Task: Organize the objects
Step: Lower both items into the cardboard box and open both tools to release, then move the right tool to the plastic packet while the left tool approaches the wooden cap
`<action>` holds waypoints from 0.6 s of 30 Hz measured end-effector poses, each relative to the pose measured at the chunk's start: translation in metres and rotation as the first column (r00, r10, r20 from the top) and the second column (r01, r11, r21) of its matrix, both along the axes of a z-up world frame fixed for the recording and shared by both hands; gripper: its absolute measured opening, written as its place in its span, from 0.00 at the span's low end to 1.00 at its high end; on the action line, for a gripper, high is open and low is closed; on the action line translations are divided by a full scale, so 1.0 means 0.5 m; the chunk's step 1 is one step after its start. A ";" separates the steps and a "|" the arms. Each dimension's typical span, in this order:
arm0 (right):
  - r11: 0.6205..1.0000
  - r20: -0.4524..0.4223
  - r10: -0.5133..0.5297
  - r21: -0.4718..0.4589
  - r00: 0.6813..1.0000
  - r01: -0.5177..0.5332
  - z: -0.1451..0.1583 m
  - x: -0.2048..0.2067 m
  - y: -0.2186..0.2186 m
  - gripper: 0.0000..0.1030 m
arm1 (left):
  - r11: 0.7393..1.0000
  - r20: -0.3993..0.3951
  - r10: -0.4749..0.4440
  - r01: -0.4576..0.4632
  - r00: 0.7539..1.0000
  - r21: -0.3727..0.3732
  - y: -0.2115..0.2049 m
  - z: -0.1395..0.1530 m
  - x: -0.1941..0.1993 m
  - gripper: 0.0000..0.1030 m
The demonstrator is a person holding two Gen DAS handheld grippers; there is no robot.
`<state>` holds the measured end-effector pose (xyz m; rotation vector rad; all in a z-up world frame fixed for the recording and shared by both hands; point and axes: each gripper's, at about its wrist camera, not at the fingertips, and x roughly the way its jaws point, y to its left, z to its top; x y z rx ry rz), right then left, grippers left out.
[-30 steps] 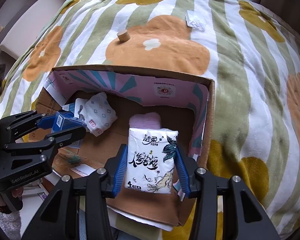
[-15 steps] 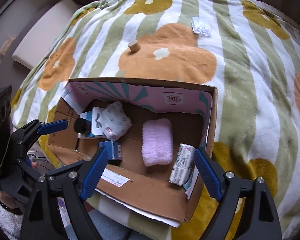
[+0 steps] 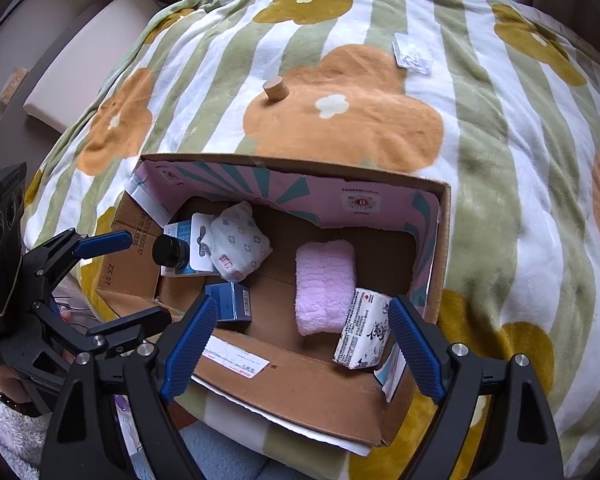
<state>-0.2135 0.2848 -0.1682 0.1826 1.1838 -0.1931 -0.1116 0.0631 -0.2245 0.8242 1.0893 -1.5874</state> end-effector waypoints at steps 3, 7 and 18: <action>1.000 0.000 -0.011 -0.004 1.000 0.011 0.007 0.005 0.000 0.83 | 1.000 0.019 -0.008 0.008 1.000 -0.007 -0.007 0.013 0.006 1.00; 1.000 0.014 -0.028 -0.010 1.000 0.028 0.031 0.014 -0.007 0.83 | 1.000 0.025 0.008 -0.008 1.000 -0.019 -0.022 0.041 0.026 1.00; 0.997 0.085 -0.056 -0.055 0.995 0.061 0.120 0.072 -0.031 0.99 | 0.998 0.040 0.035 -0.034 0.999 -0.046 -0.100 0.109 0.093 1.00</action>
